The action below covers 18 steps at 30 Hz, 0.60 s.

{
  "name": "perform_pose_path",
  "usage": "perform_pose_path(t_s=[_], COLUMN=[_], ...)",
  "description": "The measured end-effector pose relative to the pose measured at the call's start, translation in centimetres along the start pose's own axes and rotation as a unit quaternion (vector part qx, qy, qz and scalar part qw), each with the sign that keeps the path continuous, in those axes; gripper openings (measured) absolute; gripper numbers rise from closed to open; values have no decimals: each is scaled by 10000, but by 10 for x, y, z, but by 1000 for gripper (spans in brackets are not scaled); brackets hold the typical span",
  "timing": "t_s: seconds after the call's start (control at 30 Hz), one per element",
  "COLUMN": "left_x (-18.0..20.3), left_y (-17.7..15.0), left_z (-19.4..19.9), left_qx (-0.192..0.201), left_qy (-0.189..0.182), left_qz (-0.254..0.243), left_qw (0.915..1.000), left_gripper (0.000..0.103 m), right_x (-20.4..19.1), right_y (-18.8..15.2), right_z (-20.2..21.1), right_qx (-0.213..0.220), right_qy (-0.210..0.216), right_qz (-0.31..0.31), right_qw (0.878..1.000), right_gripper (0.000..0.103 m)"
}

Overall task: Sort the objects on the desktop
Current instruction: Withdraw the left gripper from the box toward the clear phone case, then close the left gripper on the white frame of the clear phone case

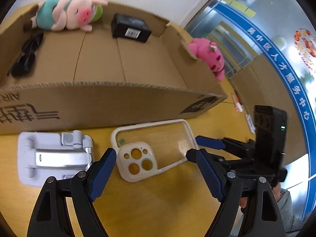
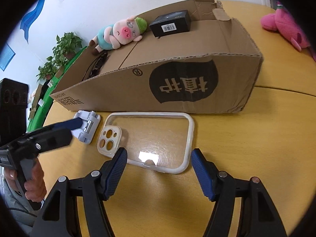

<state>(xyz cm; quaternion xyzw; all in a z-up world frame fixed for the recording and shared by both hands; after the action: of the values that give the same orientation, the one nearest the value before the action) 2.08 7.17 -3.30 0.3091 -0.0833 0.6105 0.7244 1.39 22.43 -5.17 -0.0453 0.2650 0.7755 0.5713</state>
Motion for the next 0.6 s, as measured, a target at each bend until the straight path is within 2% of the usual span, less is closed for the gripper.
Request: perform_pose_path(t_s=[0.1, 0.23, 0.33, 0.47, 0.5, 0.53, 0.6], left_x=[-5, 0, -3, -10, -8, -5, 3], left_y=[3, 3, 3, 3, 3, 1, -1], left_z=[-14, -21, -20, -12, -8, -3, 6], left_qx=[-78, -49, -34, 33, 101, 143, 309], left_qy=[0, 280, 247, 11, -147, -469, -643], left_qz=[150, -95, -60, 119, 86, 30, -39], left_qw=[9999, 9995, 9997, 9999, 9998, 9988, 9974], left_gripper=[86, 86, 85, 85, 84, 81, 80], right_x=[0, -1, -2, 2, 0, -3, -13], right_y=[5, 8, 9, 6, 5, 4, 4], right_z=[-4, -10, -11, -6, -2, 2, 9], right_qx=[26, 28, 111, 272, 355, 447, 556], right_qy=[-112, -151, -158, 51, 88, 182, 345], right_qz=[179, 241, 217, 35, 67, 137, 314], right_qw=[9998, 9996, 9996, 9996, 9993, 9987, 9974], right_gripper=[67, 71, 74, 74, 74, 74, 70])
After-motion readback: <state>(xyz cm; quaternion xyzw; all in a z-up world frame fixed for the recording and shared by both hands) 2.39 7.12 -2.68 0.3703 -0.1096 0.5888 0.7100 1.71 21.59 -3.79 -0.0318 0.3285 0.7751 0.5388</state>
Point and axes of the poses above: each gripper's, at about its wrist camera, not at the fingertips, and z roughly against the way its jaws point, x to its right, y to its top, the point moved 2 cm from there along -z, roughly the way its jaws point, and after that the axes turned 7 degrees about -x, right-handed, at the moved point
